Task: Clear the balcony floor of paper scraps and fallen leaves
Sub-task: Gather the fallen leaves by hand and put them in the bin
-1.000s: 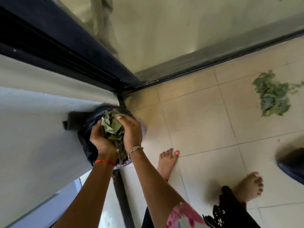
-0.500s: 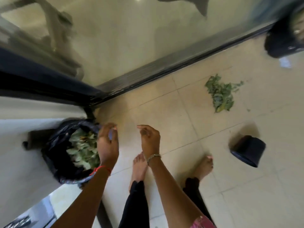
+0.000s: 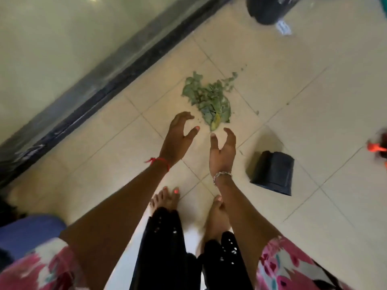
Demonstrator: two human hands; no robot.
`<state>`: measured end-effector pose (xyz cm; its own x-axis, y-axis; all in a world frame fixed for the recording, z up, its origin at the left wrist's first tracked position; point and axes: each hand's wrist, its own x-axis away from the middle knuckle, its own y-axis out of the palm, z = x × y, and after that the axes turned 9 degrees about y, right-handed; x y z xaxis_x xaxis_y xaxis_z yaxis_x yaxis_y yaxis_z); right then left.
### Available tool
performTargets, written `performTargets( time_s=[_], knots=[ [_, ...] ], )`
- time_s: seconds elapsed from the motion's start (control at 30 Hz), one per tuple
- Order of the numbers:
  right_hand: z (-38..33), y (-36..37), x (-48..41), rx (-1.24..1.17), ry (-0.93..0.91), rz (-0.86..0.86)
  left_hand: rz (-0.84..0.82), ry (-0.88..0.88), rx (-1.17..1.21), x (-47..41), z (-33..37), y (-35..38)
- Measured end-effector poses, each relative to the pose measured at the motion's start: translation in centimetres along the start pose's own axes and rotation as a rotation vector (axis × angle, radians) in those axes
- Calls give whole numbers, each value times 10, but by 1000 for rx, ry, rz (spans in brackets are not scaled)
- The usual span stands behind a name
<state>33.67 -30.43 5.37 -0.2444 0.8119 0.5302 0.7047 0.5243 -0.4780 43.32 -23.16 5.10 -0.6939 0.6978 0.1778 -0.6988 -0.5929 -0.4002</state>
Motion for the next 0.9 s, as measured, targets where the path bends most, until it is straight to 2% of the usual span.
performTargets(
  time_s=[0.1,0.2,0.3,0.4,0.47,0.5,0.57,0.6,0.63,0.7,0.77,0.83,0.9],
  knots=[
    [28,22,-54,54,-17,80,-20,65,-30,-41,-40,23],
    [44,34,-108,166,-37,232,-35,88,-64,-78,-72,35],
    [48,27,-166,302,-50,394,-39,114,-89,-116,-99,41],
    [49,15,-206,332,-5,446,7,92,-133,-138,-112,46],
    [50,22,-212,314,-81,427,43,128,-210,-144,-117,54],
    [51,29,-207,318,-182,362,69,158,-239,-144,-117,59],
    [49,43,-201,311,-407,121,117,197,-268,-146,-114,68],
    [42,45,-204,259,-463,22,136,208,-278,-147,-112,71],
    [31,44,-214,187,-492,0,156,215,-290,-147,-111,73],
    [5,35,-248,125,-486,102,196,226,-326,-147,-112,77],
    [-14,22,-287,184,-433,200,218,235,-343,-147,-114,78],
    [-28,20,-312,245,-394,169,225,239,-343,-146,-114,79],
    [-36,34,-319,454,-438,134,225,236,-344,-146,-115,79]
  ],
)
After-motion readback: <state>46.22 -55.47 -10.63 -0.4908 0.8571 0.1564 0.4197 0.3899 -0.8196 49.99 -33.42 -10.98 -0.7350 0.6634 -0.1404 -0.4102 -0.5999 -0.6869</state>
